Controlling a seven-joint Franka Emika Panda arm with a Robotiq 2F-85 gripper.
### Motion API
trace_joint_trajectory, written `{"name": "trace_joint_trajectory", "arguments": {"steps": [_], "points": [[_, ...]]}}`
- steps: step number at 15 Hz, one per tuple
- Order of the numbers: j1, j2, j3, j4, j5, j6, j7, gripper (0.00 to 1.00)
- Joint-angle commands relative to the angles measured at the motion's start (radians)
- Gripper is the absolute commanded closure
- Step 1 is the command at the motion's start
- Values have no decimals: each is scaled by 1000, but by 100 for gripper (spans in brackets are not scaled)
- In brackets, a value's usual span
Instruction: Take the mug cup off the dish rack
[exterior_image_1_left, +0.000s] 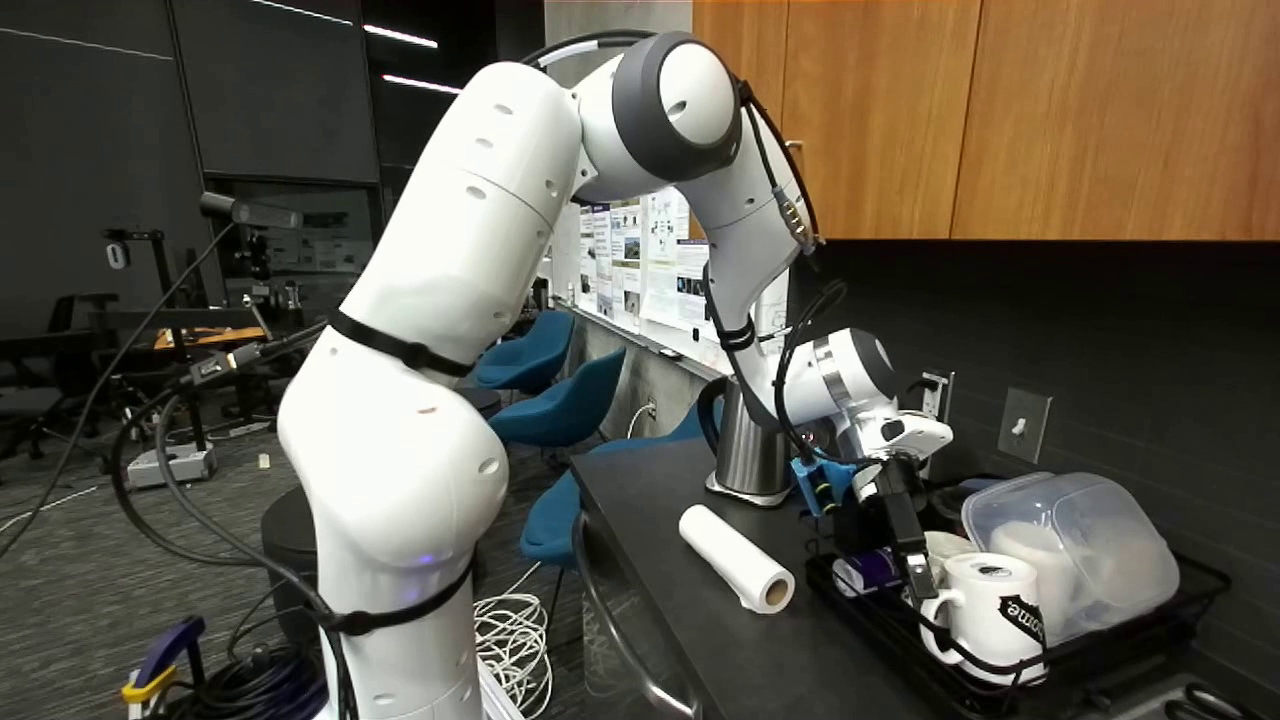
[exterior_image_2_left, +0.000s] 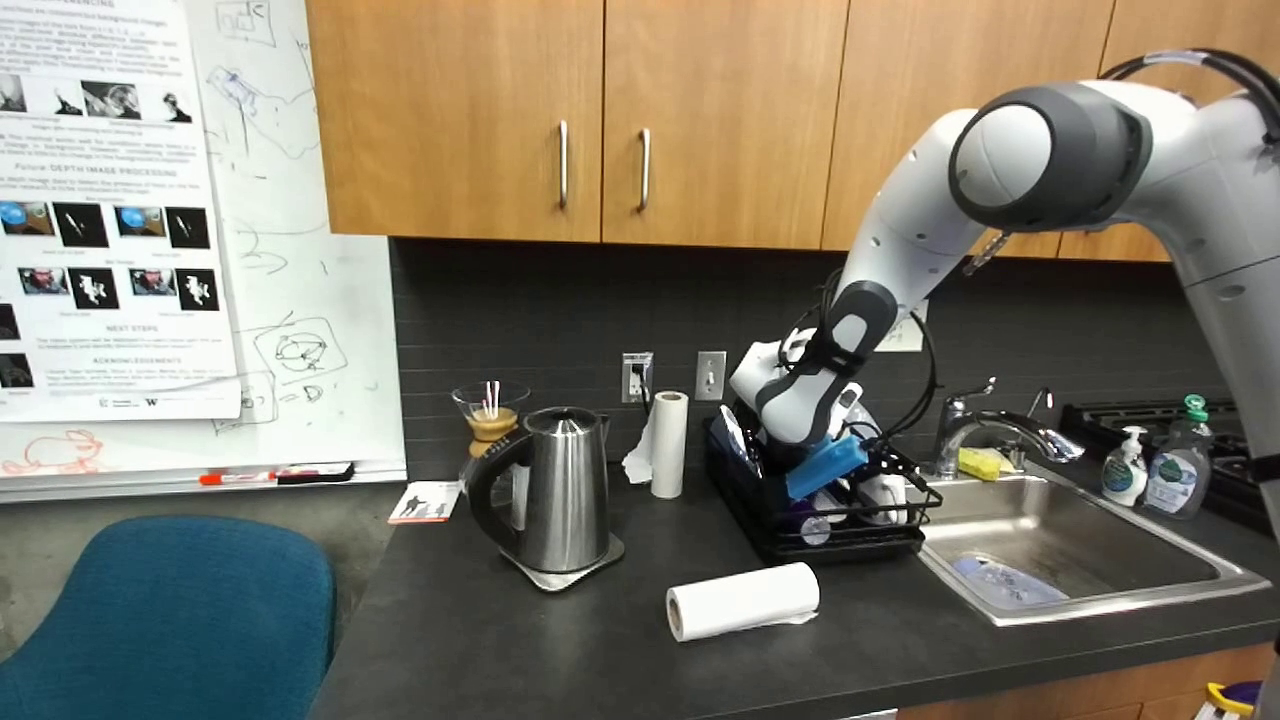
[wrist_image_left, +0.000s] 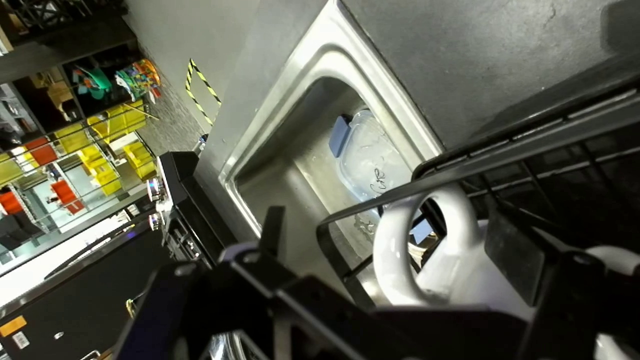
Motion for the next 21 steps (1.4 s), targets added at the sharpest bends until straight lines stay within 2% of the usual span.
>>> {"name": "trace_joint_trajectory", "arguments": {"steps": [1, 3, 4, 6, 15, 19, 20, 21], "points": [[-2, 1, -10, 4, -23, 3, 13, 0], [-13, -3, 1, -5, -24, 44, -30, 0], [-2, 2, 1, 1, 0, 5, -9, 0], [-2, 2, 2, -1, 1, 5, -11, 0], [-22, -24, -16, -66, -94, 167, -11, 0], [-25, -9, -26, -67, -119, 167, 3, 0], [-24, -6, -29, -67, -124, 160, 12, 25], [-23, -6, -32, -66, -127, 154, 18, 26]]}}
